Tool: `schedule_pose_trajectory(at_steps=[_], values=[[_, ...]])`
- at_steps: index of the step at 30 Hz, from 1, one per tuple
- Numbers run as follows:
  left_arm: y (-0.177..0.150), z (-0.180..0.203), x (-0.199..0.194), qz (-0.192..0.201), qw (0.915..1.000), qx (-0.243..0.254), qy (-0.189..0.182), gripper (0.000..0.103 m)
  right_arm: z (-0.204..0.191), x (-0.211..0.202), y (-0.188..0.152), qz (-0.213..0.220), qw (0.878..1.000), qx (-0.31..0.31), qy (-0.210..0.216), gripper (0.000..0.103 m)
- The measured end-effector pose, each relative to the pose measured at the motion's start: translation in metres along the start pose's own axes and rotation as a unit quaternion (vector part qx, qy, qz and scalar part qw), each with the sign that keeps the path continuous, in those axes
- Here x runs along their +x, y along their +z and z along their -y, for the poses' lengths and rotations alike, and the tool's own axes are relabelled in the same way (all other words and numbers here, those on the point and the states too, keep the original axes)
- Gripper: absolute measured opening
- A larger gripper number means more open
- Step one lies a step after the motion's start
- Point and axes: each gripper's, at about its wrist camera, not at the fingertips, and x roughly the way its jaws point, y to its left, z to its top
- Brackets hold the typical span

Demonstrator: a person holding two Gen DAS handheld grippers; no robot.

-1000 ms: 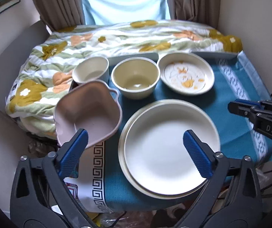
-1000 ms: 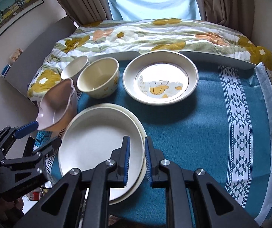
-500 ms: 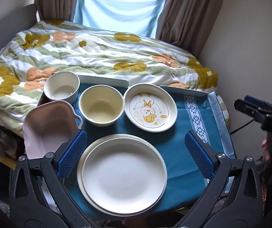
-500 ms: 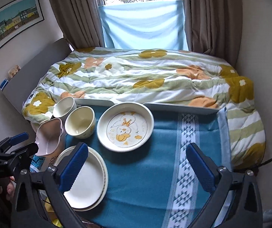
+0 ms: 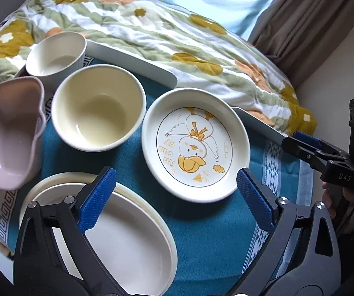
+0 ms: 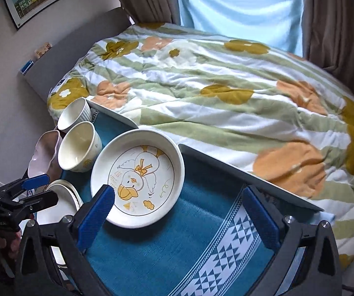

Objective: Organize plates and bowls
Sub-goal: 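Reach the right gripper to the orange duck plate rim and close, then lift the orange duck plate and lower it onto the white plate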

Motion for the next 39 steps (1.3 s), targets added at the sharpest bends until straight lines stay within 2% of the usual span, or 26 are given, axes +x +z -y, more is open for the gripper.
schedule_pose_trajectory(at_steps=[3,7,12,15,17,21,22,24,27,31,39], values=[[0.005,0.001,0.031,-0.019,0.9996,-0.015,0.017,0.079,0.009,0.033,-0.001,-0.025,0.999,-0.015,0.029,0.081],[0.009,-0.006,0.056,-0.032,0.9984,-0.036,0.028,0.066,0.016,0.063,-0.003,-0.044,0.997,-0.021,0.062,0.064],[0.012,-0.007,0.067,-0.026,0.9983,-0.037,0.037,0.064,0.016,0.082,-0.004,-0.061,0.994,-0.038,0.081,0.061],[0.013,-0.007,0.079,-0.038,0.9978,-0.036,0.041,0.046,0.015,0.087,-0.005,-0.061,0.993,-0.043,0.088,0.06],[0.012,-0.011,0.082,-0.041,0.9974,-0.043,0.041,0.04,0.016,0.089,-0.005,-0.063,0.993,-0.044,0.093,0.052],[0.011,-0.024,0.081,-0.041,0.9958,-0.056,0.059,0.016,0.017,0.093,-0.003,-0.058,0.994,-0.048,0.08,0.024],[0.011,-0.028,0.08,-0.038,0.996,-0.062,0.051,0.014,0.018,0.094,-0.003,-0.057,0.994,-0.047,0.079,0.018],[0.012,-0.029,0.079,-0.037,0.996,-0.066,0.047,0.013,0.017,0.095,-0.002,-0.052,0.994,-0.046,0.084,0.014],[0.013,-0.033,0.077,-0.037,0.9961,-0.057,0.057,0.013,0.013,0.095,-0.002,-0.048,0.995,-0.057,0.072,0.014],[0.011,-0.03,0.073,-0.04,0.9967,-0.05,0.05,0.013,0.015,0.09,-0.002,-0.041,0.995,-0.05,0.071,0.014],[0.014,-0.004,0.046,-0.019,0.9989,-0.02,0.037,0.013,0.015,0.062,-0.003,-0.014,0.997,-0.039,0.059,0.014]])
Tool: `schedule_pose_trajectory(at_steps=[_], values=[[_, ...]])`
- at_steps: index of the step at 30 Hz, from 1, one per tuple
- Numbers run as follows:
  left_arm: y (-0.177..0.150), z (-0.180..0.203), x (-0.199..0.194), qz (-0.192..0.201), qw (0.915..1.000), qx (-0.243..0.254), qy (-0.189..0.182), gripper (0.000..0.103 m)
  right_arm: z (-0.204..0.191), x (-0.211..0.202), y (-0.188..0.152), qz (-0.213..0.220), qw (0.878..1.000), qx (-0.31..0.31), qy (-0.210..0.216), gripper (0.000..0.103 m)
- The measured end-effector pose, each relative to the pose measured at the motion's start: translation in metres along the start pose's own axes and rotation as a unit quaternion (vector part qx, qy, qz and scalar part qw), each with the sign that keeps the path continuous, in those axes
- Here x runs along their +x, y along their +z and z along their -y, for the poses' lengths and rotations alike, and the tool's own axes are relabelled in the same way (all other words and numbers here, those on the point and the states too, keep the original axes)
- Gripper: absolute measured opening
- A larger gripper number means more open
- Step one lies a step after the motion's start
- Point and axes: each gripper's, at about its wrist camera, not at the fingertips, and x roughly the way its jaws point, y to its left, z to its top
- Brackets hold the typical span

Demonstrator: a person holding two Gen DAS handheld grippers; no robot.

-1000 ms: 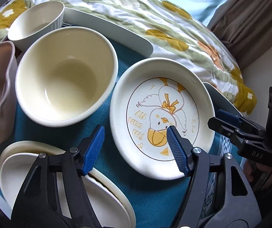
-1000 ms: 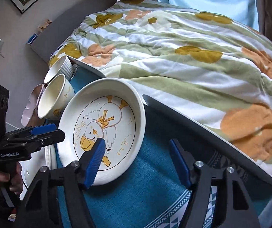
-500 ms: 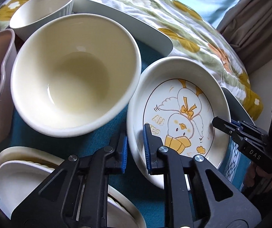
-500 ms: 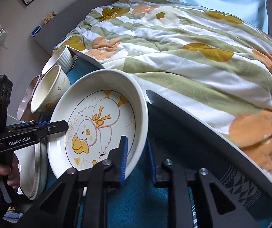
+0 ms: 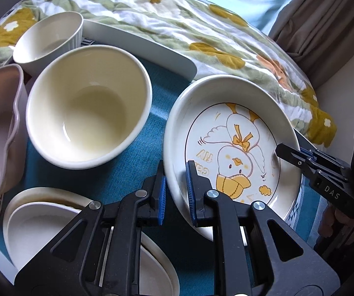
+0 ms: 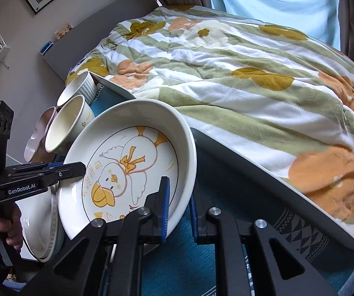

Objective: Organize plates and bowls
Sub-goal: 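Lift the orange duck plate and lower it onto the white plate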

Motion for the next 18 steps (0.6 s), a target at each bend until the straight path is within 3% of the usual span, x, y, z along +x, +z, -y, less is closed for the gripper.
schedule_pose_trajectory(at_steps=[9,18], values=[[-0.01,0.002,-0.069,0.029,0.9977,0.05,-0.036,0.013,-0.04,-0.062,-0.004,0.045,0.998,0.014,-0.032,0.014],[-0.026,-0.05,-0.146,0.042,0.9891,0.106,-0.093,0.013,-0.123,-0.099,-0.031,0.085,0.992,0.067,-0.069,0.014]])
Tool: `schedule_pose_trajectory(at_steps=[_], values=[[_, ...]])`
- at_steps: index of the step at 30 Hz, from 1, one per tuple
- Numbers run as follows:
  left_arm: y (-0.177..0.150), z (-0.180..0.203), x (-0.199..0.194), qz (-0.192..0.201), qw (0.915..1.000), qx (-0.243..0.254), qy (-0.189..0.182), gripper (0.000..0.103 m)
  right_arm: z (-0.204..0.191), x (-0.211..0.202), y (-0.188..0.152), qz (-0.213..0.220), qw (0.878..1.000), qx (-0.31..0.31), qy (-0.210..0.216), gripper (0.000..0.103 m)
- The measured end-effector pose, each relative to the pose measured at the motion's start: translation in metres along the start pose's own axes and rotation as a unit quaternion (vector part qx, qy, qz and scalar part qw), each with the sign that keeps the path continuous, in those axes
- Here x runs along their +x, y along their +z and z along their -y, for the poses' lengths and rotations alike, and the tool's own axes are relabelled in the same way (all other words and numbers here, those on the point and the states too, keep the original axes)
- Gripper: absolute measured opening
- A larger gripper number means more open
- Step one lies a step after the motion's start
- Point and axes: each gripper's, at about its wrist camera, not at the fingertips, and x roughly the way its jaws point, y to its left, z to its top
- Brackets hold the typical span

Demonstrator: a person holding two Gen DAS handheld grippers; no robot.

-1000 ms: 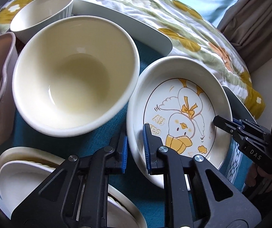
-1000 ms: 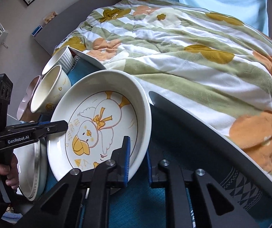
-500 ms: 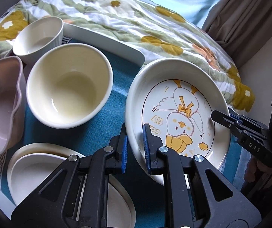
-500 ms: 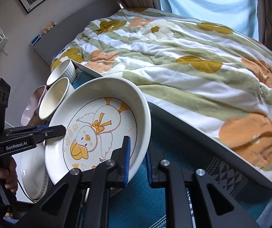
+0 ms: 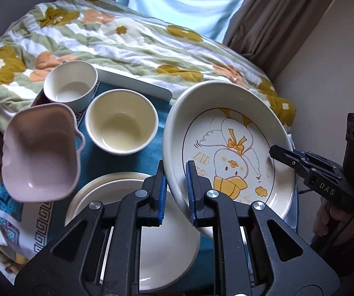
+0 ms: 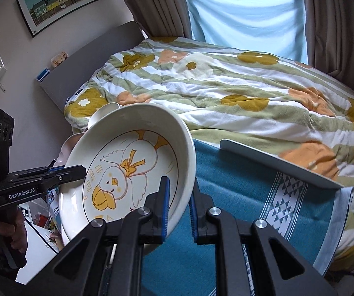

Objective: Organize plates and bowls
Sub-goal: 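Lift the orange duck plate and lower it onto the white plate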

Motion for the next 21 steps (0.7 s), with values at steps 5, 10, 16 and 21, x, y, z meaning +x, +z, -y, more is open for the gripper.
schedule_pose_trajectory(at_steps=[5,10,16,21], values=[[-0.02,-0.03,-0.034,-0.012,0.999,0.042,-0.012,0.013,-0.048,-0.012,-0.031,0.019,0.999,0.045,-0.019,0.014],[-0.046,-0.061,-0.046,-0.039,0.9969,0.065,-0.017,0.013,-0.086,-0.01,-0.066,0.016,0.996,0.082,-0.033,0.014],[-0.077,-0.088,-0.025,-0.076,0.9948,0.064,-0.021,0.013,-0.108,0.008,-0.104,-0.015,0.993,0.104,-0.056,0.014],[-0.092,-0.098,0.0,-0.095,0.9935,0.06,-0.019,0.013,-0.111,0.027,-0.121,-0.026,0.992,0.107,-0.07,0.014]])
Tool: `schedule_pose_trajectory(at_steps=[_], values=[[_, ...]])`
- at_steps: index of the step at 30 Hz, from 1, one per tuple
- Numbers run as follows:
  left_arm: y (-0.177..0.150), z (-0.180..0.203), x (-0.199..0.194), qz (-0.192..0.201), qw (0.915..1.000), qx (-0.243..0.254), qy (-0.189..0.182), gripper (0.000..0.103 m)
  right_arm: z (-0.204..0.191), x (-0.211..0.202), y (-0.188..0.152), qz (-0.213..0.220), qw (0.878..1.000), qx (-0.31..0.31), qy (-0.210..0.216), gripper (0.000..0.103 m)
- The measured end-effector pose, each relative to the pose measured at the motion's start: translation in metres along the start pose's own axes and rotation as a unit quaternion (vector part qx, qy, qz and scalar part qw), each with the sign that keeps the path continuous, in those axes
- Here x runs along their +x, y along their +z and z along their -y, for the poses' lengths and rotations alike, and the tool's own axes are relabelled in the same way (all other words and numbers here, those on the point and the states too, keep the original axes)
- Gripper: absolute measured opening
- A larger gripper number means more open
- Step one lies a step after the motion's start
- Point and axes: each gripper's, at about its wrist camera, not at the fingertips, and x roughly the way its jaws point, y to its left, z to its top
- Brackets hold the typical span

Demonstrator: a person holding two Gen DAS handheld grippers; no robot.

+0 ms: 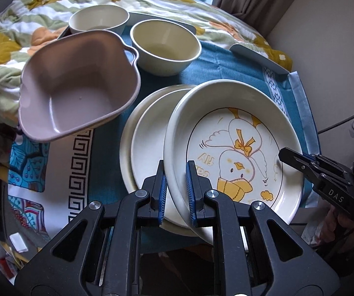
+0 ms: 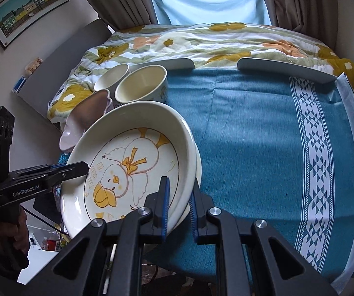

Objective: Organize plates and bowls
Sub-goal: 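Lift the orange duck plate and lower it onto the white plate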

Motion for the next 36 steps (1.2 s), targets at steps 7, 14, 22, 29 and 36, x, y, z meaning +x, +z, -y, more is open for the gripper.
schedule_pose_trajectory(at_steps=[7,14,22,29,36], values=[[0.008,-0.008,0.03,-0.007,1.0,-0.001,-0.004,0.013,0.003,0.017,-0.004,0.003,1.0,0.001,-0.017,0.014],[0.012,-0.008,0.04,-0.007,0.9999,0.008,0.002,0.013,0.005,0.022,-0.008,0.003,1.0,0.004,-0.025,0.014],[0.014,0.004,0.052,-0.001,0.9975,0.05,0.05,0.014,0.005,0.022,-0.007,0.011,1.0,0.01,-0.019,0.014],[0.012,0.025,0.053,0.018,0.9832,0.113,0.142,0.016,0.002,0.022,-0.007,0.015,1.0,0.005,-0.015,0.014],[0.009,0.035,0.054,0.022,0.9737,0.133,0.184,0.017,0.002,0.024,-0.005,0.016,1.0,0.0,-0.014,0.014]])
